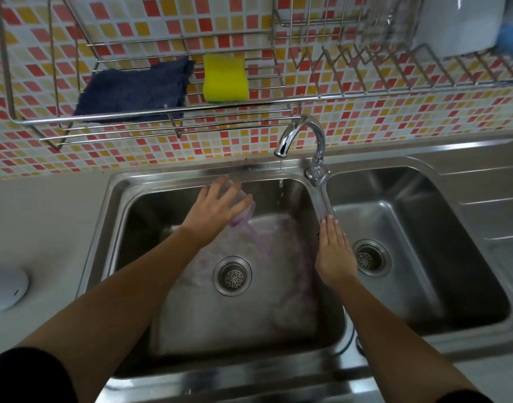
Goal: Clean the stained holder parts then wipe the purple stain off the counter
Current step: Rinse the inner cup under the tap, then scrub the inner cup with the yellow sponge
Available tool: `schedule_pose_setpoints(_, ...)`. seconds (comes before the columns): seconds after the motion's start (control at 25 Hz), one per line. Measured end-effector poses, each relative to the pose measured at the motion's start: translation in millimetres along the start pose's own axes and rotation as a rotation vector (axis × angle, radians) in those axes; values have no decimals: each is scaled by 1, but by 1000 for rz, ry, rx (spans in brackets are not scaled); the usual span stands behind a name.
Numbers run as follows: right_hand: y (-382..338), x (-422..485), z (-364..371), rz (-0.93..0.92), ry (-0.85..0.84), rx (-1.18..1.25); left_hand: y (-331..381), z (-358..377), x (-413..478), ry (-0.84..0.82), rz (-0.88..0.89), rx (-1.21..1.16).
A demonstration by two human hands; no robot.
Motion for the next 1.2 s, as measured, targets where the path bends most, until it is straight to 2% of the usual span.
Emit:
schedule_pose_setpoints(0.12, -3, 1, -2, 10, 7, -8, 3, -9, -4, 37, 95, 86)
schedule_pose_setpoints(0.2, -2, 1, -2, 9, -16, -16, -2, -17, -9, 108, 21, 29)
schedule_pose_setpoints(0.28, -5, -3, -7, -12, -44, 7, -11, -20, -18, 176, -152, -248)
schedule_pose_setpoints(0.36, -16, -11, -31, -48, 14, 149, -18, -20, -33, 240, -380, -721)
schedule_pose_setpoints(0.44, -37, -19, -81, -61, 182, 442, -18, -18, -42, 303, -576, -1326)
schedule_pose_setpoints(0.52, -67, -35, -149, -150, 461, 651, -14, -26, -55, 393, -667, -1723)
schedule_pose_setpoints(0.6, -100, -51, -221, -308, 765, 733, -16, -41, -61, 416, -654, -1775)
schedule_pose_setpoints(0.68, -128, -45, -275, -394, 900, 748, -13, -50, -56, 378, -595, -1710)
schedule_pose_setpoints(0.72, -145, -39, -297, -411, 884, 720, -15, -57, -59, 392, -576, -1730)
schedule_pose_setpoints(0.8, -186, -17, -328, -373, 704, 567, -25, -74, -72, 436, -535, -1744)
schedule_pose_setpoints(0.92, -223, 19, -322, -196, 193, 298, -38, -89, -88, 415, -476, -1652)
schedule_pose_setpoints(1.0, -234, 31, -307, -124, -39, 250, -40, -96, -99, 390, -471, -1585)
schedule_pose_setpoints(1.12, -239, 44, -301, -73, -57, 249, -41, -98, -111, 371, -456, -1557)
schedule_pose_setpoints(1.2, -238, 44, -308, -104, 69, 306, -42, -98, -115, 374, -455, -1531)
Point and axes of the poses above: each hand's wrist, its own x-axis towards the middle knuckle, its own z-axis out of the palm, y = z × x, the point moved 5 cm from there along x, towards the middle knuckle, and after that the axes turned 12 degrees about z, right-handed, at the moved point
